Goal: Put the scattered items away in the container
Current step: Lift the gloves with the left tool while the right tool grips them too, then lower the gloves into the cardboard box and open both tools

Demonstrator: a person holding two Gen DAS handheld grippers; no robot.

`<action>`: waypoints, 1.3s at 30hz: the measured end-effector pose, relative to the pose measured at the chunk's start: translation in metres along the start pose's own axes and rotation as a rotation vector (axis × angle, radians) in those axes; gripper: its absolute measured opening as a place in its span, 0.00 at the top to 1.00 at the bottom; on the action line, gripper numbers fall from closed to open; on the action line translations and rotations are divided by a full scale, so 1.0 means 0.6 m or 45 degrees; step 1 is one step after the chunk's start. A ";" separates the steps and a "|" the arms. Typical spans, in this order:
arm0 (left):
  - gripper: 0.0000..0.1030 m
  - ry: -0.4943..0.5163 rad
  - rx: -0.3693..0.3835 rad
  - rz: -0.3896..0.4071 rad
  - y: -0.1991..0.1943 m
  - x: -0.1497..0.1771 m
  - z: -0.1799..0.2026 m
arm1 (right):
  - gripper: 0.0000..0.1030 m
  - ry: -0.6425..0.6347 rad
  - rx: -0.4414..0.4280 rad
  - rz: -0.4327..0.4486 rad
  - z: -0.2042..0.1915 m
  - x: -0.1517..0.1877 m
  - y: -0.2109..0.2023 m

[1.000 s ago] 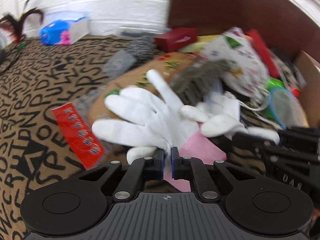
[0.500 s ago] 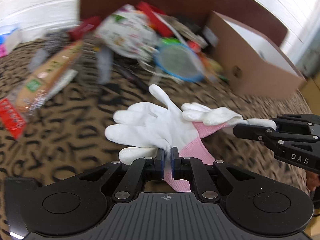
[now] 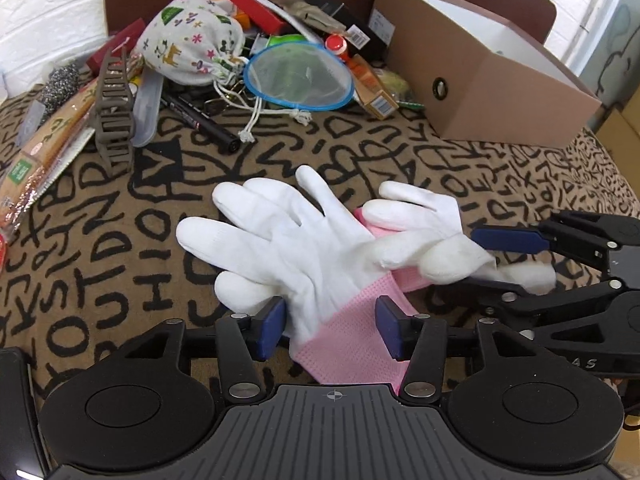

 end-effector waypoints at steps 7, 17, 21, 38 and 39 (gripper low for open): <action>0.64 0.057 -0.068 -0.002 0.004 -0.006 0.004 | 0.82 -0.019 -0.030 -0.037 -0.004 -0.003 0.021; 0.98 0.118 0.022 0.077 -0.014 -0.048 0.056 | 0.86 0.026 -0.055 0.076 0.020 -0.035 -0.037; 0.98 0.158 0.077 0.168 -0.039 -0.095 0.094 | 0.86 0.063 -0.029 0.166 0.050 -0.057 -0.075; 0.97 0.261 0.158 0.366 -0.009 -0.363 0.270 | 0.85 0.086 0.291 0.439 0.248 -0.214 -0.160; 0.97 0.259 0.151 0.368 0.002 -0.375 0.273 | 0.85 0.088 0.296 0.439 0.261 -0.219 -0.152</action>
Point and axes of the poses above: each gripper's, at about its wrist camera, not at the fingertips, and y roughly the way its jaws point, z to its right, x to its underside, the point moved 1 cm from there along y, roughly the way its jaws point, and after that the axes turned 1 degree about -y, right-handed, at the moved point
